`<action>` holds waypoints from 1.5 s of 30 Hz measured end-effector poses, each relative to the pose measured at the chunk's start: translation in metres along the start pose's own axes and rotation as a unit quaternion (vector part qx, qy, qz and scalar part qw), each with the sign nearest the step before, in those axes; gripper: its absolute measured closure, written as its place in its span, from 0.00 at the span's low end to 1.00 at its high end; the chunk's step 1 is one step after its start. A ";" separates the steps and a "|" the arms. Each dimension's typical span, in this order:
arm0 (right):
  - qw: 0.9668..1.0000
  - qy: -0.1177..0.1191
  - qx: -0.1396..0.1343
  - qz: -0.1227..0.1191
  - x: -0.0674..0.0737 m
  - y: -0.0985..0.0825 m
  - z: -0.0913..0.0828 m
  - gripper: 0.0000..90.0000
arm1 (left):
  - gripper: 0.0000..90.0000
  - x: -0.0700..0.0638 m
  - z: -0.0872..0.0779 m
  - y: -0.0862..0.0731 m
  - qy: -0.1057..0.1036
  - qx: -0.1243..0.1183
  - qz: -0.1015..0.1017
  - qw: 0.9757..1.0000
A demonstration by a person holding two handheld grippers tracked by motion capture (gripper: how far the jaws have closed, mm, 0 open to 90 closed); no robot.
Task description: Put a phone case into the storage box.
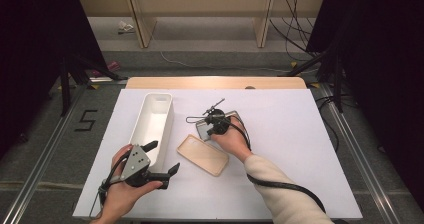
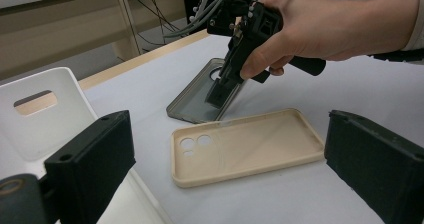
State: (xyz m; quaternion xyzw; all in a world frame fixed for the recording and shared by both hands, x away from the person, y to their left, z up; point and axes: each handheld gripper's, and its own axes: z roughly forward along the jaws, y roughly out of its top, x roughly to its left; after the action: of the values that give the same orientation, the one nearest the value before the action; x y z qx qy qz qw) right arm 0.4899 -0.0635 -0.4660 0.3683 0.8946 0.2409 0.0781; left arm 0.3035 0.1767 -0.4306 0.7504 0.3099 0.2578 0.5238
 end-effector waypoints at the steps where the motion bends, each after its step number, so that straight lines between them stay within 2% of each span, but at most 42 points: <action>1: 1.000 0.000 -0.001 -0.001 -0.001 0.000 0.001 1.00 | 0.06 0.000 0.000 0.000 0.000 0.000 0.000 1.000; 6: 1.000 0.002 0.004 0.001 -0.002 0.000 0.000 1.00 | 0.06 0.000 0.000 0.000 -0.001 -0.001 0.000 1.000; 12: 1.000 -0.002 0.015 -0.007 -0.004 -0.002 0.000 1.00 | 0.06 0.000 0.000 0.000 0.000 -0.001 0.000 1.000; 27: 0.999 -0.006 0.037 -0.012 -0.019 -0.014 -0.010 1.00 | 0.06 0.000 0.000 0.000 -0.001 0.001 0.001 1.000; 36: 0.998 -0.005 0.050 -0.043 -0.028 -0.017 -0.014 1.00 | 0.06 0.000 0.000 0.000 0.000 0.000 0.000 1.000; 45: 0.998 -0.015 0.056 -0.030 -0.043 -0.025 -0.021 1.00 | 0.06 -0.001 0.000 0.000 0.000 0.000 0.001 1.000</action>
State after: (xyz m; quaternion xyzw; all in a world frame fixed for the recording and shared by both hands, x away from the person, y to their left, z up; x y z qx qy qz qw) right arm 0.4986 -0.1173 -0.4615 0.3490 0.9158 0.1828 0.0781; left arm 0.3033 0.1760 -0.4309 0.7509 0.3089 0.2581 0.5235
